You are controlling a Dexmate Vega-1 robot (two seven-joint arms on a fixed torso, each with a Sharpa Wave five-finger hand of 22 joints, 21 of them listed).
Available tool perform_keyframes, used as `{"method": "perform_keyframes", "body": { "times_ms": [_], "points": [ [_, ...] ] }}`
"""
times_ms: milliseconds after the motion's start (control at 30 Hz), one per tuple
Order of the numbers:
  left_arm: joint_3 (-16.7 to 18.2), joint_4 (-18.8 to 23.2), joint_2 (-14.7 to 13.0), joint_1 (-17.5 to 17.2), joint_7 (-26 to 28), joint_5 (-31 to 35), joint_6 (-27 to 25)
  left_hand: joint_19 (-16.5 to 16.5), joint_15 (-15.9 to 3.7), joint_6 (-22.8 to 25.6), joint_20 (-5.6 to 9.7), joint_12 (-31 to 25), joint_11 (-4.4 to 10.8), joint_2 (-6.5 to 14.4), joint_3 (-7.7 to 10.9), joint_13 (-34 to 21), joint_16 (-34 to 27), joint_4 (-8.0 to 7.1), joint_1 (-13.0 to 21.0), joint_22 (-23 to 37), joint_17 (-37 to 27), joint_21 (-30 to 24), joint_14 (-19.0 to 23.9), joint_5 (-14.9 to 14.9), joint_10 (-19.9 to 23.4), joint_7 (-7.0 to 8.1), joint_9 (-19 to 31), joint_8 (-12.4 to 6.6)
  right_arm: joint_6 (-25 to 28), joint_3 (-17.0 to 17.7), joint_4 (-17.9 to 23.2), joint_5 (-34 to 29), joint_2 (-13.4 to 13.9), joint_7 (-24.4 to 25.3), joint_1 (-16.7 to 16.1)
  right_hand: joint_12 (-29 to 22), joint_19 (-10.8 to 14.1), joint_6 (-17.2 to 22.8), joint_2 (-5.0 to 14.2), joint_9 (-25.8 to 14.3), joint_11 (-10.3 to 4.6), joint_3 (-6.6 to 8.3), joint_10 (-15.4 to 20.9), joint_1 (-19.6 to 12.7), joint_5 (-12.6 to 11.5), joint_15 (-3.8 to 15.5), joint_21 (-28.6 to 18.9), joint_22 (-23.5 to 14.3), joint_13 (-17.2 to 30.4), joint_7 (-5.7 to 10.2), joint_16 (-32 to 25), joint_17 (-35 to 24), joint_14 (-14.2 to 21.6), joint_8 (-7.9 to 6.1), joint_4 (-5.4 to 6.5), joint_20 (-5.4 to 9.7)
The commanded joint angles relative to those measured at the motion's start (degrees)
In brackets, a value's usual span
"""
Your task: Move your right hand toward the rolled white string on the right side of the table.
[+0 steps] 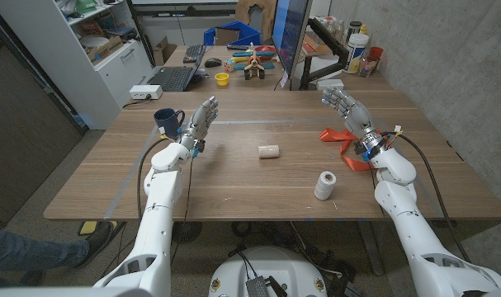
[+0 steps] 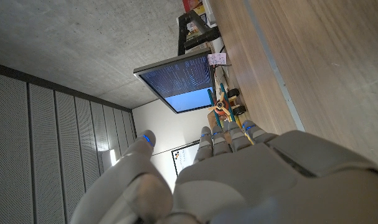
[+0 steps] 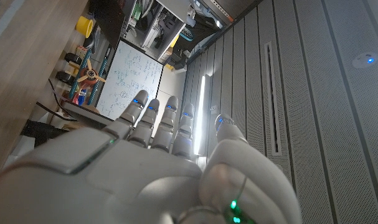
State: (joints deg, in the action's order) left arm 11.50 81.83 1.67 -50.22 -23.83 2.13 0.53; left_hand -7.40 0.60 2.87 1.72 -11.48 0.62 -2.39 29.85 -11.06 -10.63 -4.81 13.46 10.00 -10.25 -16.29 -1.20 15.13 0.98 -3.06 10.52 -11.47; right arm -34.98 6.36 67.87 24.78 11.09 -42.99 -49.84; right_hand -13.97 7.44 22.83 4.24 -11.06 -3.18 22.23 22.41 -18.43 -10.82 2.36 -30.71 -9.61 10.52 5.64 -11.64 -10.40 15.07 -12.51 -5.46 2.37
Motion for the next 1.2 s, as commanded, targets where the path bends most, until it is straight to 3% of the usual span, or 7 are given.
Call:
{"method": "perform_keyframes", "body": {
  "times_ms": [33, 1200],
  "points": [
    [-0.39, 0.53, -0.27, 0.46, -0.02, 0.81, -0.64, -0.53, 0.19, 0.24, 0.56, -0.40, 0.27, 0.37, -0.18, -0.16, -0.22, 0.10, 0.15, 0.18, -0.23, 0.15, -0.46, -0.18, 0.45, 0.03, 0.30, -0.06, -1.92, 0.31, 2.02, 1.27, 0.06, -0.70, -1.97, -0.36, 0.51, 0.59, -0.51, -0.25, 0.07, 0.21, 0.60, -0.38, -0.35, 1.40, 0.25, -0.15, 0.18, 0.03, 0.21, 0.05, 0.69, -0.23, -0.38, 1.33],
    [-1.36, 1.41, 0.13, 0.28, 0.28, 1.68, -0.98, -0.55, 0.26, 0.45, 0.49, -0.35, 0.22, 0.52, -0.51, -0.17, -0.20, 0.08, 0.20, 0.22, -0.23, 0.83, -0.54, -0.28, 0.32, -0.08, 0.30, -0.05, -9.01, -0.49, 7.47, 0.08, 1.35, -0.52, -6.15, -0.36, 1.12, 2.16, -0.39, -0.26, -0.65, 0.61, 1.64, -0.57, -0.43, 1.59, 1.46, -0.19, 0.17, 0.67, 0.31, 0.04, 1.53, -0.30, -0.96, 0.99]
  ]
}}
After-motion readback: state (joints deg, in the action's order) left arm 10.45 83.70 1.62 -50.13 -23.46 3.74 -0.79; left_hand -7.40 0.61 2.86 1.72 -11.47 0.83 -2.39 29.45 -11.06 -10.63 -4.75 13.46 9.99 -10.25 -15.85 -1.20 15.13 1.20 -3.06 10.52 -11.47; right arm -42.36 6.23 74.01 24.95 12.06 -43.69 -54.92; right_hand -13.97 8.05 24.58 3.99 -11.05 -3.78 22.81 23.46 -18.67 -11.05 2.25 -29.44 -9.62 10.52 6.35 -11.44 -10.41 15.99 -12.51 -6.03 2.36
